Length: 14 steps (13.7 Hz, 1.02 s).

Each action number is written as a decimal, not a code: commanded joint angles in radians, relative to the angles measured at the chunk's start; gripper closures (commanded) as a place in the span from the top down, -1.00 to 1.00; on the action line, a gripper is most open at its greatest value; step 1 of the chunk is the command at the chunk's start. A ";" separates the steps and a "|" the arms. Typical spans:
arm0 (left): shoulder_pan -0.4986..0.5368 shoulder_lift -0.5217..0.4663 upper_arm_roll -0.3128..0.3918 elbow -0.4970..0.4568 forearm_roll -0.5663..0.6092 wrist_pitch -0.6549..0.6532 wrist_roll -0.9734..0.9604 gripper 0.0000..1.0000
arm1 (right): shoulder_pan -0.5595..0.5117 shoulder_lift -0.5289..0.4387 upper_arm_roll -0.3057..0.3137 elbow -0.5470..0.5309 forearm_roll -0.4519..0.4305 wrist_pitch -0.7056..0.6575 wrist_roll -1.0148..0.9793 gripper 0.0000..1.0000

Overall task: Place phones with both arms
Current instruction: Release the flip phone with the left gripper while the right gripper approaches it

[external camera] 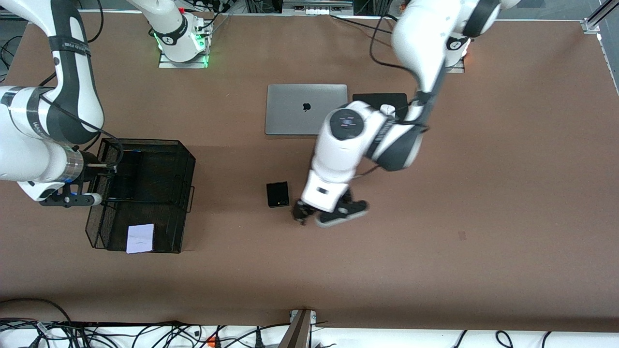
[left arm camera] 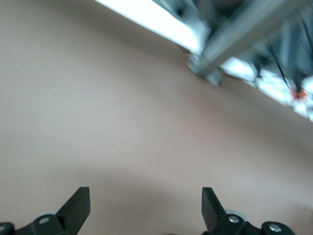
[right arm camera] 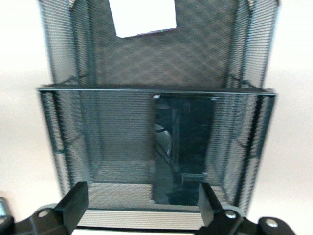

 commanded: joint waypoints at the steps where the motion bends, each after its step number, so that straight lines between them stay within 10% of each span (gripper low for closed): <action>1: 0.105 -0.144 -0.015 -0.083 -0.028 -0.180 0.147 1.00 | 0.058 -0.009 0.002 0.010 0.058 -0.018 0.184 0.98; 8: 0.430 -0.453 -0.012 -0.288 -0.031 -0.522 0.779 1.00 | 0.286 0.068 0.009 0.081 0.129 0.142 0.416 0.98; 14: 0.526 -0.644 -0.011 -0.633 -0.026 -0.279 0.956 1.00 | 0.401 0.195 0.038 0.107 0.184 0.414 0.418 1.00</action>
